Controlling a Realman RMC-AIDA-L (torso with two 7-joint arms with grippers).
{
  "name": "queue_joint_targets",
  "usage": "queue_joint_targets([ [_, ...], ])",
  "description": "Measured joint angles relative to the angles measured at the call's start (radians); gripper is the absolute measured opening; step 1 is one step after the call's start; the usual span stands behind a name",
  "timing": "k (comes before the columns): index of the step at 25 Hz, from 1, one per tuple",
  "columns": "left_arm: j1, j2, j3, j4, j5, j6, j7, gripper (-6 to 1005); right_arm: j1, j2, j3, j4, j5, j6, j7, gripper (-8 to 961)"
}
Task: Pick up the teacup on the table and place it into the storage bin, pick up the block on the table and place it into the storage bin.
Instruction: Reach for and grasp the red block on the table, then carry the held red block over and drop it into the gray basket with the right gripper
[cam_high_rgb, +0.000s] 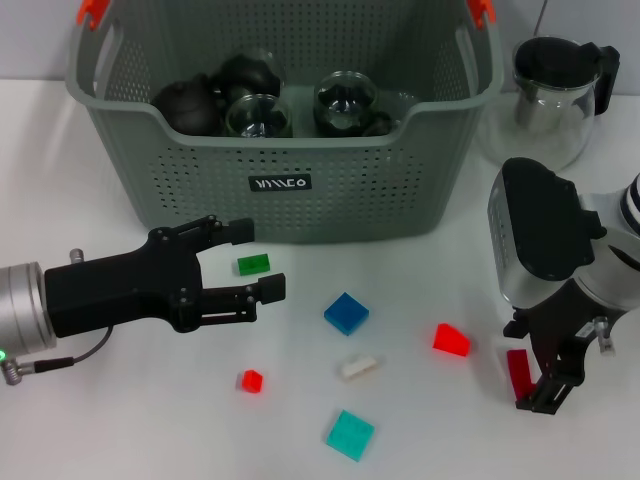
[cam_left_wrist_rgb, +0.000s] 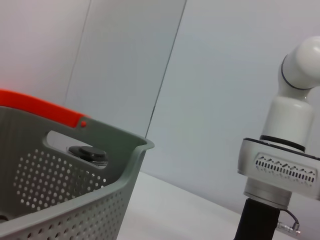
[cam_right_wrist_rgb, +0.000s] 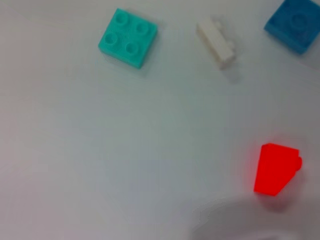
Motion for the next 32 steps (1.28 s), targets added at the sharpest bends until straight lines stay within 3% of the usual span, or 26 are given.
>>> queue_joint_targets([
  [11, 0.001, 0.0, 0.0, 0.0, -0.004, -0.001, -0.009, 917, -0.016, 0.001, -0.04, 0.004, -0.004, 0.03, 0.001, 940],
  [24, 0.0, 0.0, 0.0, 0.0, -0.005, 0.0, -0.009, 917, -0.023, -0.002, -0.043, -0.022, -0.001, 0.029, 0.001, 821],
  [28, -0.003, 0.001, 0.0, 0.0, -0.005, 0.0, -0.01, 919, -0.047, -0.003, 0.011, -0.14, 0.004, -0.029, -0.002, 744],
  [32, -0.004, 0.004, -0.002, 0.0, -0.005, 0.0, -0.011, 919, -0.043, -0.008, 0.162, -0.35, 0.097, -0.169, -0.008, 699],
])
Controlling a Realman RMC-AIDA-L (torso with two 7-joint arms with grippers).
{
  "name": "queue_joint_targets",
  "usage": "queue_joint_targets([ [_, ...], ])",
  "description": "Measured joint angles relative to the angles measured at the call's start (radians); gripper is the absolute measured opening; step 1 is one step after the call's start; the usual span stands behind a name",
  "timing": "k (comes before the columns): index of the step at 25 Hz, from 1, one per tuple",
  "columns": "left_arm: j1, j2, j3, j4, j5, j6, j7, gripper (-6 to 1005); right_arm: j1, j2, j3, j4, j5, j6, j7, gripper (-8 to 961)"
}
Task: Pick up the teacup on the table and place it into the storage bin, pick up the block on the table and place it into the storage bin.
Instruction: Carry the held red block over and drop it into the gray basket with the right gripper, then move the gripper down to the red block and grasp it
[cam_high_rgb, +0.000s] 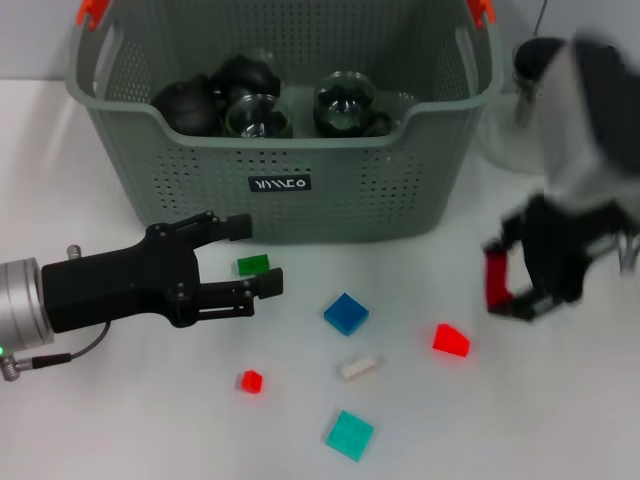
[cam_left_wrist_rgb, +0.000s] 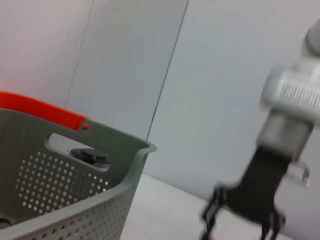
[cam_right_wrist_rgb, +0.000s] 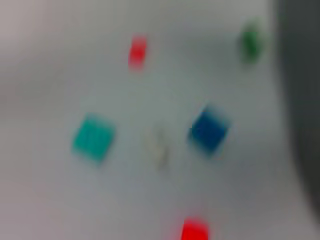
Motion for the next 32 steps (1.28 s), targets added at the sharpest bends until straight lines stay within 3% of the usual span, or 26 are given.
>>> queue_joint_targets([
  [5, -0.003, 0.002, -0.011, 0.0, 0.006, -0.001, 0.006, 918, 0.102, -0.002, 0.261, -0.137, 0.251, -0.08, 0.054, 702],
  [7, -0.003, 0.002, -0.011, 0.001, 0.006, -0.002, 0.007, 918, 0.152, -0.002, 0.346, -0.134, 0.312, -0.03, 0.093, 703],
  [9, -0.005, 0.003, -0.011, 0.001, 0.007, -0.002, 0.008, 918, 0.197, -0.003, 0.397, -0.106, 0.346, 0.103, 0.146, 705],
  [13, -0.006, 0.003, -0.011, 0.004, 0.007, -0.003, 0.008, 918, 0.263, -0.024, 0.379, 0.002, 0.32, 0.355, 0.213, 707],
  [16, -0.006, 0.004, -0.011, 0.004, 0.008, -0.003, 0.008, 917, 0.315, -0.038, 0.358, 0.104, 0.235, 0.463, 0.218, 709],
  [23, -0.002, 0.005, -0.02, 0.001, 0.008, -0.003, 0.009, 918, 0.33, -0.027, 0.323, 0.161, 0.125, 0.563, 0.21, 713],
  [27, 0.0, 0.005, -0.023, 0.0, 0.008, -0.001, 0.009, 919, 0.28, -0.037, 0.329, 0.105, 0.22, 0.477, 0.171, 887],
  [28, 0.0, 0.005, -0.023, 0.001, 0.008, 0.001, 0.009, 919, 0.259, -0.045, 0.333, 0.087, 0.273, 0.418, 0.147, 931],
  [32, 0.0, 0.005, -0.024, 0.003, 0.008, 0.005, 0.009, 919, 0.167, -0.097, 0.349, 0.044, 0.483, 0.137, 0.061, 935],
])
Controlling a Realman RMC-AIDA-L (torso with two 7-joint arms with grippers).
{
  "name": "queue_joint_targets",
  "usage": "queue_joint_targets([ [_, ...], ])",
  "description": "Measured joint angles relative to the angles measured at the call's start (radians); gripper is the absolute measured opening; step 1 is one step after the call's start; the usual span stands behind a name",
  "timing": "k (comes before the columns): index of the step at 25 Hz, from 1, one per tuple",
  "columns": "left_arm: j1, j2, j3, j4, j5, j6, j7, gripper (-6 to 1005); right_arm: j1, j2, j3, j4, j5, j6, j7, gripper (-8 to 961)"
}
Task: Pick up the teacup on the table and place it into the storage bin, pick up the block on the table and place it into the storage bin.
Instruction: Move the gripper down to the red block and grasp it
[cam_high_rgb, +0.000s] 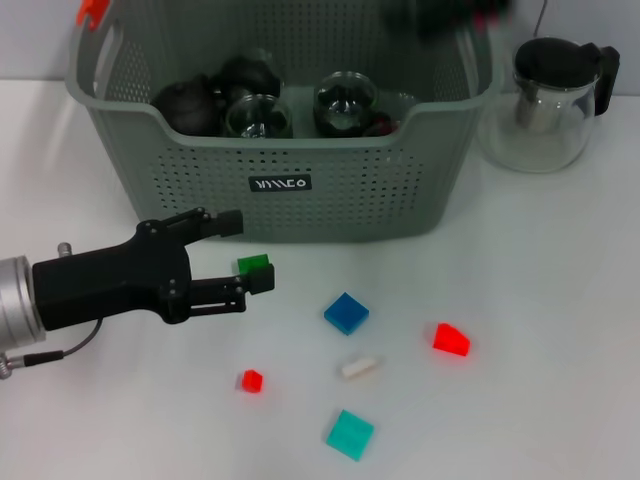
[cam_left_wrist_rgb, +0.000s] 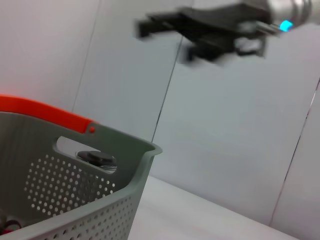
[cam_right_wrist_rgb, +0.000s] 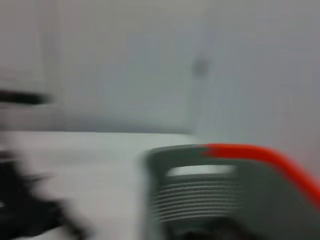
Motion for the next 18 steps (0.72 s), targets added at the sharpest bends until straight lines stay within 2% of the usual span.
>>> queue_joint_targets([
  [3, 0.0, 0.0, -0.001, 0.002, 0.0, 0.0, 0.0, 918, -0.066, -0.034, 0.015, -0.011, 0.102, -0.241, -0.06, 936],
  [5, -0.002, 0.0, -0.001, 0.003, 0.0, -0.002, 0.0, 918, -0.101, -0.047, 0.018, -0.018, 0.109, -0.344, -0.082, 937],
  [7, -0.004, 0.0, -0.001, 0.003, 0.0, -0.005, 0.0, 918, -0.143, -0.053, -0.012, -0.025, 0.068, -0.374, -0.087, 937],
  [9, -0.006, 0.001, -0.001, 0.002, 0.0, -0.008, 0.0, 918, -0.171, -0.049, -0.062, -0.023, 0.002, -0.369, -0.09, 935],
  [10, -0.007, 0.001, -0.002, 0.002, 0.0, -0.008, 0.0, 918, -0.179, -0.041, -0.088, -0.015, -0.047, -0.365, -0.093, 933],
  [12, -0.008, 0.001, -0.002, 0.001, 0.0, -0.009, 0.0, 917, -0.176, -0.011, -0.126, 0.013, -0.167, -0.336, -0.097, 931],
  [16, -0.009, 0.001, -0.001, 0.0, -0.003, -0.009, 0.0, 917, -0.131, 0.081, -0.168, 0.079, -0.437, -0.221, -0.1, 926],
  [18, -0.009, 0.001, -0.001, -0.001, -0.003, -0.009, 0.0, 917, -0.103, 0.103, -0.219, 0.142, -0.506, -0.15, -0.084, 923],
])
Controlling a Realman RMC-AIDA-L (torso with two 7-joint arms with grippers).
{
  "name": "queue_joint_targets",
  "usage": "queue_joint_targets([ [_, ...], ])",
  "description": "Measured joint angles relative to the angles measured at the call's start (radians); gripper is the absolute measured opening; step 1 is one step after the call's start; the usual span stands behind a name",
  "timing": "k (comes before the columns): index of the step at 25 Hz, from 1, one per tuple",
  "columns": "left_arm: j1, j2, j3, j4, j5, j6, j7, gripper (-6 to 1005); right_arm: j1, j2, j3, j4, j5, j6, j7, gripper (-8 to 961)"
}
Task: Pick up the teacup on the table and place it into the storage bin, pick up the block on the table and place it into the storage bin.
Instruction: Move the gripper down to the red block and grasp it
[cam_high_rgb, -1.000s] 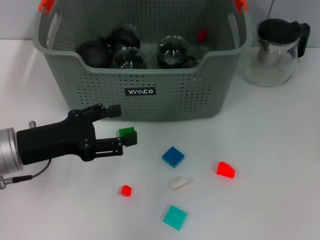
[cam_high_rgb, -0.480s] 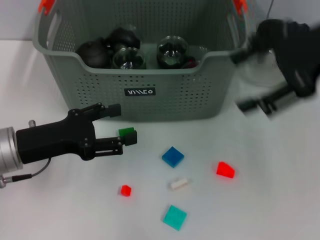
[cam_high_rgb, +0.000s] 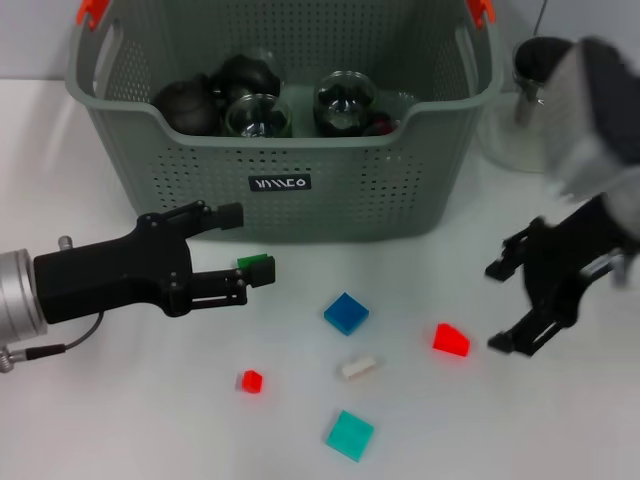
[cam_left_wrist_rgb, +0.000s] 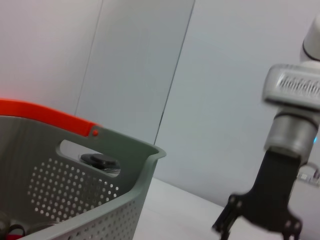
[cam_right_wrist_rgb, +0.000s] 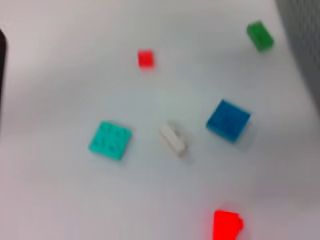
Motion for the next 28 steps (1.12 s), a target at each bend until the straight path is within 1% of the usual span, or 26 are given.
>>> queue_joint_targets([
  [4, 0.0, 0.0, 0.0, -0.002, 0.001, -0.001, 0.0, 918, 0.05, -0.002, -0.137, 0.137, -0.002, 0.127, 0.076, 920],
  [6, 0.002, 0.0, 0.0, -0.002, 0.002, -0.002, 0.001, 918, 0.066, 0.0, -0.197, 0.19, -0.002, 0.188, 0.104, 919],
  [9, 0.005, -0.002, 0.0, -0.002, 0.002, -0.008, 0.002, 918, 0.079, 0.005, -0.272, 0.235, 0.004, 0.266, 0.141, 918],
  [13, 0.007, -0.003, 0.0, -0.002, 0.003, -0.011, 0.006, 918, 0.091, 0.006, -0.345, 0.276, 0.015, 0.345, 0.181, 918],
  [16, 0.009, -0.004, 0.0, -0.002, 0.003, -0.012, 0.008, 919, 0.098, 0.007, -0.379, 0.297, 0.038, 0.37, 0.189, 917],
  [19, 0.01, -0.004, 0.0, -0.002, 0.003, -0.012, 0.009, 919, 0.099, 0.006, -0.386, 0.299, 0.048, 0.379, 0.194, 917],
  [24, 0.011, -0.005, 0.0, -0.002, 0.003, -0.012, 0.01, 919, 0.097, 0.006, -0.411, 0.3, 0.05, 0.388, 0.211, 888],
  [28, 0.011, -0.005, 0.0, -0.002, 0.003, -0.012, 0.01, 918, 0.095, 0.006, -0.422, 0.302, 0.05, 0.39, 0.217, 782],
])
